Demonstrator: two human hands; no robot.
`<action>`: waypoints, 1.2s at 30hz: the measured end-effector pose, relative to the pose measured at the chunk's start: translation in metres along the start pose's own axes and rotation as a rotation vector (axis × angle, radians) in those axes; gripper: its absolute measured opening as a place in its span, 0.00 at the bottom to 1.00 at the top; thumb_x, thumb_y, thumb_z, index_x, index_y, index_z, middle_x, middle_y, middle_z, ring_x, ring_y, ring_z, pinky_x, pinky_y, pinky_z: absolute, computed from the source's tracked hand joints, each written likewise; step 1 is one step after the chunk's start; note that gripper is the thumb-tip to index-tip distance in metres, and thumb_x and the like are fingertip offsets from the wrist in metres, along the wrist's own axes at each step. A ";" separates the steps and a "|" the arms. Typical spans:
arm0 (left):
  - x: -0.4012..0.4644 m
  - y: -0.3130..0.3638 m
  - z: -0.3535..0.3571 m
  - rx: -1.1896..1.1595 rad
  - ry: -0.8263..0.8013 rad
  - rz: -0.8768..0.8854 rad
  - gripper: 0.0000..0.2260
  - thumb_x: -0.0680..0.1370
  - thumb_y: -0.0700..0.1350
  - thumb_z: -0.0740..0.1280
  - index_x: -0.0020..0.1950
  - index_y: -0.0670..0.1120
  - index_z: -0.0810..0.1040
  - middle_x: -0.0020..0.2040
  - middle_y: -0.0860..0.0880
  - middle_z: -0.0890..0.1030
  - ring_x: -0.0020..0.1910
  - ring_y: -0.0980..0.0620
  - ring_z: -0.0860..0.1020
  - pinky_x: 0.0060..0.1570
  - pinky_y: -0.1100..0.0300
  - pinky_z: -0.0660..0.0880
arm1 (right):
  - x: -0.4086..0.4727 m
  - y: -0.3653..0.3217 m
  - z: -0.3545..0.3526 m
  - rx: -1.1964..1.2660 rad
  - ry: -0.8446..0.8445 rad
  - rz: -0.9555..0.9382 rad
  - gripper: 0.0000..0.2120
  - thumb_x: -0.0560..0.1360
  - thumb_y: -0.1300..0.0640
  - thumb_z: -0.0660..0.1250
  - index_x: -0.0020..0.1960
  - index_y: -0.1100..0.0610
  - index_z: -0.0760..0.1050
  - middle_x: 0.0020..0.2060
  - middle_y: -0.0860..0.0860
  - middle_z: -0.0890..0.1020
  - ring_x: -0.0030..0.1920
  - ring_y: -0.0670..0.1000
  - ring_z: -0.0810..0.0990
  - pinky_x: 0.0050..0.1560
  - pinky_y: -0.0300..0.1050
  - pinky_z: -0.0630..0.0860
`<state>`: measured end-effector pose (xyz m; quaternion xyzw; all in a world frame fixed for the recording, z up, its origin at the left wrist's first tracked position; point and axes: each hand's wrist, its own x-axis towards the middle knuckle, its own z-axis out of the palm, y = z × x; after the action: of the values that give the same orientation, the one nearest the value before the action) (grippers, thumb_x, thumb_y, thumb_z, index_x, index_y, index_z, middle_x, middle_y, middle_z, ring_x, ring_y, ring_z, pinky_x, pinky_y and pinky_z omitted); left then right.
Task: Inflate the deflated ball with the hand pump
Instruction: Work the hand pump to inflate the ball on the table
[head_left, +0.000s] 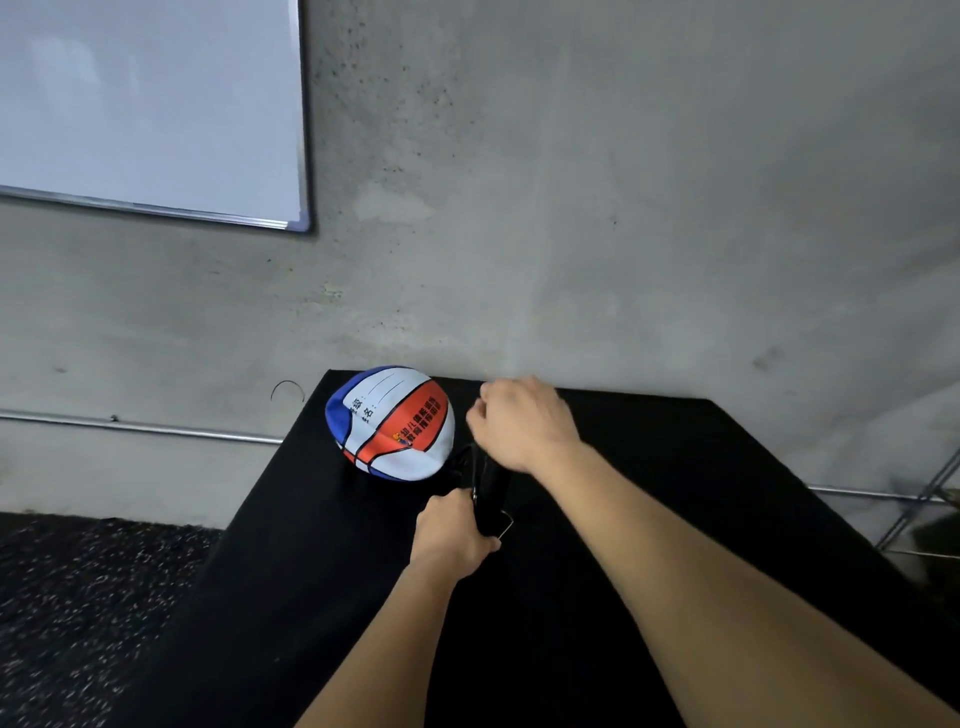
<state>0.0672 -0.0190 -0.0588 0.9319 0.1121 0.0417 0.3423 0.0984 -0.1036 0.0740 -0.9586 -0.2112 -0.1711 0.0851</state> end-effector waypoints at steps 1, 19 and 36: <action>0.000 0.001 0.000 0.005 -0.002 -0.005 0.21 0.68 0.50 0.78 0.58 0.49 0.79 0.53 0.47 0.84 0.56 0.45 0.81 0.54 0.57 0.76 | -0.005 0.000 0.005 -0.003 -0.015 -0.013 0.15 0.79 0.49 0.58 0.51 0.57 0.78 0.51 0.60 0.82 0.52 0.64 0.80 0.46 0.50 0.73; 0.001 0.003 -0.004 -0.010 -0.040 -0.080 0.30 0.66 0.54 0.76 0.67 0.52 0.74 0.58 0.52 0.82 0.61 0.50 0.80 0.55 0.62 0.75 | 0.012 -0.033 -0.062 0.070 0.080 -0.063 0.15 0.77 0.49 0.60 0.47 0.59 0.79 0.49 0.61 0.83 0.51 0.63 0.80 0.44 0.49 0.73; 0.012 -0.002 -0.002 0.005 -0.083 -0.078 0.28 0.66 0.51 0.79 0.62 0.47 0.74 0.59 0.50 0.82 0.59 0.49 0.80 0.48 0.63 0.74 | -0.013 -0.017 0.002 0.061 -0.106 -0.025 0.15 0.81 0.50 0.58 0.54 0.59 0.78 0.51 0.58 0.82 0.51 0.60 0.81 0.41 0.46 0.69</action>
<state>0.0782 -0.0136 -0.0587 0.9287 0.1341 -0.0108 0.3456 0.0807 -0.0930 0.0691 -0.9605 -0.2326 -0.1146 0.1008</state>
